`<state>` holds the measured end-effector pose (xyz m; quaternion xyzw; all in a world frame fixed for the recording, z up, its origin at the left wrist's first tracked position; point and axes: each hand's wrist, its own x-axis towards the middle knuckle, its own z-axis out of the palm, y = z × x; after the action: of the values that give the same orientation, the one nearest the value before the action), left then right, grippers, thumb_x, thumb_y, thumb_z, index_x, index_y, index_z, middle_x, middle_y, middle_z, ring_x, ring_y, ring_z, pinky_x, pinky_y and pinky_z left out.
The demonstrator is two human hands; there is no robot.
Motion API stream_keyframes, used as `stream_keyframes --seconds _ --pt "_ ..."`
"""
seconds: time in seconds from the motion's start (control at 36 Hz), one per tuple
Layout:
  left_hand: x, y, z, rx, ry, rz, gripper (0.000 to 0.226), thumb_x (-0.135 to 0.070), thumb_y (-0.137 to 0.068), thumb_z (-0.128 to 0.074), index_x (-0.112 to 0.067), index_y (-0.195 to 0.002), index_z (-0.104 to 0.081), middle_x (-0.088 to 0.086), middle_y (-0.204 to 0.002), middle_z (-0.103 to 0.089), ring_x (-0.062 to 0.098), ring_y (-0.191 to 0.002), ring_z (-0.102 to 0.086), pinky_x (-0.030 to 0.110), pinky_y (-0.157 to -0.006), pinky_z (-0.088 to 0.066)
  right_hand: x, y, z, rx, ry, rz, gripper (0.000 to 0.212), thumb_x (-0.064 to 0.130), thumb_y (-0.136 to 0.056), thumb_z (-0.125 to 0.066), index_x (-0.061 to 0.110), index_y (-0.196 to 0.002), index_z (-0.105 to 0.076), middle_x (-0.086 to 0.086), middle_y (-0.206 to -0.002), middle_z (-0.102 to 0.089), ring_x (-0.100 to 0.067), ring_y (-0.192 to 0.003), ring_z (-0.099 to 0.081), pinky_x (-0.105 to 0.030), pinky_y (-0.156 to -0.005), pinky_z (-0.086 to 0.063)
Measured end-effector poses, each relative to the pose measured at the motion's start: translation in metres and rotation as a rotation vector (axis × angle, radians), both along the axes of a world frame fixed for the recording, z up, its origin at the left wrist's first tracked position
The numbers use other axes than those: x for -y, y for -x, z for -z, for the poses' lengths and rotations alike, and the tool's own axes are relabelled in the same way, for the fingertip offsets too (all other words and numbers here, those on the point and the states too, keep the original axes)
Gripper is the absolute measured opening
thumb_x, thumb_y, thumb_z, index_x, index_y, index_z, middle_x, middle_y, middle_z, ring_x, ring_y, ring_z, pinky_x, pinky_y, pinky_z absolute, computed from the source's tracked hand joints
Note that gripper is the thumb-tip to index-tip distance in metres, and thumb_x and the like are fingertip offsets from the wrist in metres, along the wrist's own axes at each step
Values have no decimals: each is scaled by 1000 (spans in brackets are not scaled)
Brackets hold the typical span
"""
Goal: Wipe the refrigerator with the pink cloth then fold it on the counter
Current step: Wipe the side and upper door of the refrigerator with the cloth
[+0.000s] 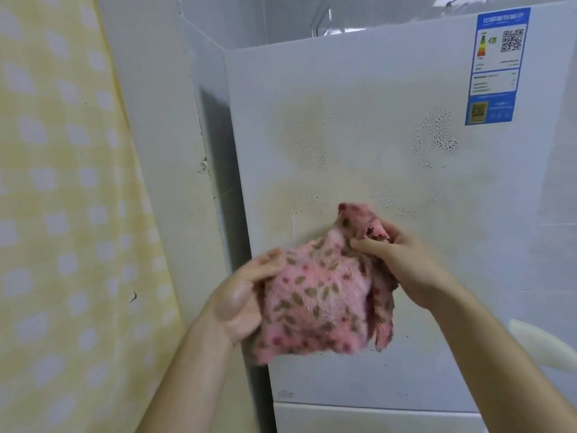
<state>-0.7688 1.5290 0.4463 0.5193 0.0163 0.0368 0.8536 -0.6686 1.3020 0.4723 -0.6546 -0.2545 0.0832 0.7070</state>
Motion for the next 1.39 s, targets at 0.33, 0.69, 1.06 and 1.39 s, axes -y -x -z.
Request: stream_keyframes --seconds 0.33,0.69,1.06,1.39 --pt "-19 16 -29 148 -444 -509 25 1 -87 -79 -17 -105 -79 4 -97 -77 18 -91 -76 25 -71 -60 25 -8 0 -263 -153 242 88 39 -60 -91 15 -136 -53 -8 -96 -71 -19 -71 -62 -34 -64 -49" --pt "-26 31 -33 167 -686 -662 52 19 -82 -73 -31 -97 -81 -4 -104 -80 5 -103 -73 25 -95 -57 59 -8 -8 58 50 127 45 17 -62 -88 16 -107 -79 -11 -87 -78 -18 -74 -68 -30 -77 -52" --pt "-23 28 -26 137 -788 -839 33 0 -84 -84 -24 -105 -80 -2 -85 -73 12 -77 -68 29 -94 -59 57 -7 2 266 186 370 20 29 -91 -80 29 -110 -76 14 -84 -80 9 -81 -72 -13 -85 -52" --pt "-26 18 -13 -9 -1542 -810 22 -16 -106 -61 -24 -108 -81 -5 -99 -51 14 -100 -45 21 -85 -32 49 -18 13 513 461 494 13 31 -97 -74 23 -87 -70 -1 -106 -61 -18 -96 -63 -28 -88 -49"
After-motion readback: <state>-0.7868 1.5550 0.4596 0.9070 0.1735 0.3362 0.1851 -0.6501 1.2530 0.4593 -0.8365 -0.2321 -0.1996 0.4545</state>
